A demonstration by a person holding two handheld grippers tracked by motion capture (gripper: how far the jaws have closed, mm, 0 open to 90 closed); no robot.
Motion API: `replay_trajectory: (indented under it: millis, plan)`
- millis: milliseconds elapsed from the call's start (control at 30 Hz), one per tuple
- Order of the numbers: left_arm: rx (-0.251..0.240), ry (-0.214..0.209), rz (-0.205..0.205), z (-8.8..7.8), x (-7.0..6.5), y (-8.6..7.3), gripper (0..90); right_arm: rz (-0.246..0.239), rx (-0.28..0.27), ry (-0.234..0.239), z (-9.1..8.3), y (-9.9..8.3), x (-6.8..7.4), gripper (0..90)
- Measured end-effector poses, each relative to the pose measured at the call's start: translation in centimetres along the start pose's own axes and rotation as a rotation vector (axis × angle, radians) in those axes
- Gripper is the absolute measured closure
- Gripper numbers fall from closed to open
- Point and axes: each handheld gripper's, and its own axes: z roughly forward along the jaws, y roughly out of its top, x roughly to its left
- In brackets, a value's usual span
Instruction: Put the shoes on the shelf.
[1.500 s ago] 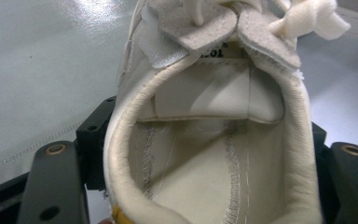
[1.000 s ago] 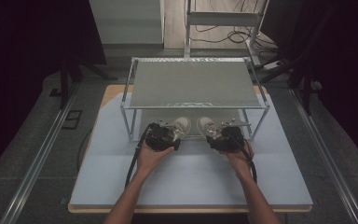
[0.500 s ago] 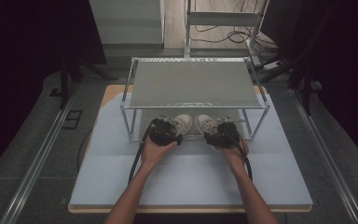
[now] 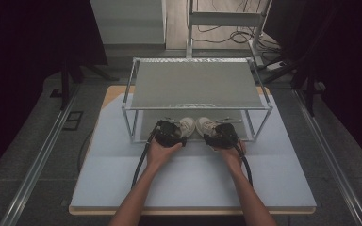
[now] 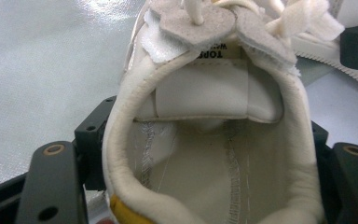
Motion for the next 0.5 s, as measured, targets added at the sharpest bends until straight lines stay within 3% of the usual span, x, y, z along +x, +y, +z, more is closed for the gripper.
replay_trajectory:
  millis: [100, 133, 233, 367, 400, 500]
  plan:
    - [-0.007, -0.001, 0.008, -0.2, 0.0, 0.0, 27.0, 0.007, -0.006, -0.004, 0.0, 0.0, 0.0, 26.4]
    - [-0.018, -0.007, -0.017, -0.4, -0.1, -0.1, 25.8, 0.011, -0.012, -0.004, -0.1, 0.0, -0.1, 25.6]
    - [-0.075, -0.010, 0.003, -1.6, 0.1, 0.1, 22.8, 0.017, -0.038, -0.003, -0.8, 0.1, -0.1, 19.9]
    - [-0.128, -0.022, 0.009, -3.6, 0.2, -0.3, 22.5, 0.010, -0.084, 0.015, -2.5, 0.2, 0.0, 19.4]
    - [-0.144, -0.027, -0.052, -4.2, -0.1, -0.6, 22.7, 0.005, -0.103, 0.017, -3.1, 0.1, 0.0, 20.1]
    - [-0.183, -0.036, -0.060, -5.7, 0.1, -1.7, 24.0, -0.011, -0.137, 0.028, -5.0, -0.4, -0.2, 21.9]
